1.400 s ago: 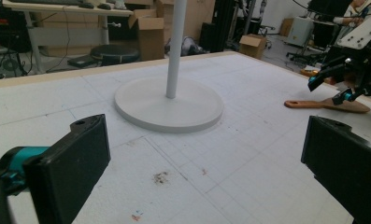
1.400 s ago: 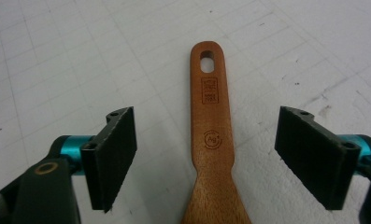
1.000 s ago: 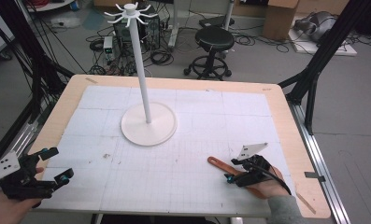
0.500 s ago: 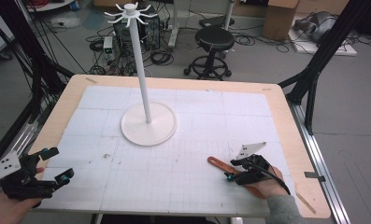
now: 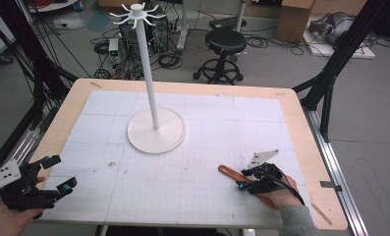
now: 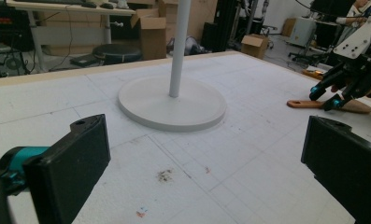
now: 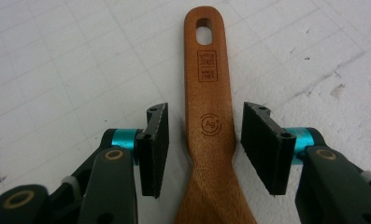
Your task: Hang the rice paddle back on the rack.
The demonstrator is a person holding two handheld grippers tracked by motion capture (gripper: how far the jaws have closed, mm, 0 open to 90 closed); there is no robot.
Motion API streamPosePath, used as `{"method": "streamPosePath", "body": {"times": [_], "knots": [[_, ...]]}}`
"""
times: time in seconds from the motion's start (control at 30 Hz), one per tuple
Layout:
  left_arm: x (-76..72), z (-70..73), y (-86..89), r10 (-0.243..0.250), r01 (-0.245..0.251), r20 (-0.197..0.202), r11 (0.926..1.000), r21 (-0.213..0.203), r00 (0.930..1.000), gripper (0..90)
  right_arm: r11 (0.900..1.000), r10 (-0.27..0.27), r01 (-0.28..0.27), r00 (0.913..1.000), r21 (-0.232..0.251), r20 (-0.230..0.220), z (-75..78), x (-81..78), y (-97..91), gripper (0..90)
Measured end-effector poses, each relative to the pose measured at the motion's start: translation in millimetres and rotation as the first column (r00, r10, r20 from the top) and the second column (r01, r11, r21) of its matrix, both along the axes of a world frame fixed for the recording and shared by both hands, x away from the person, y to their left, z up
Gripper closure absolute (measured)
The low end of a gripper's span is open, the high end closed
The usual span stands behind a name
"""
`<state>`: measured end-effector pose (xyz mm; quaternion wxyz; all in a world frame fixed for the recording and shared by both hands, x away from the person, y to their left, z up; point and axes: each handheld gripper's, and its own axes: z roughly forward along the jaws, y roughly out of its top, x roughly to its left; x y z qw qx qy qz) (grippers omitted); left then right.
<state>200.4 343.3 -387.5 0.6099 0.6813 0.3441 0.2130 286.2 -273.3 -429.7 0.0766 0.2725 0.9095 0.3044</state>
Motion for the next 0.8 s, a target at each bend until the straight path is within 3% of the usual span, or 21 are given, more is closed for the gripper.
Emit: {"method": "streamPosePath", "body": {"times": [0.2, 0.8], "knots": [[0.1, -0.5, -0.3, -0.001, 0.001, -0.001, 1.0, 0.005, 1.0, 1.8, 1.0, -0.001, 0.001, 1.0, -0.005, 0.004, 0.3, -0.7, 0.5, 58.3], [0.3, -1.0, 0.3, 0.0, 0.0, -0.004, 1.0, 0.006, 1.0, 1.8, 0.9999, -0.016, 0.016, 0.9999, 0.0, -0.003, 0.8, 0.0, 0.1, 64.4]]}}
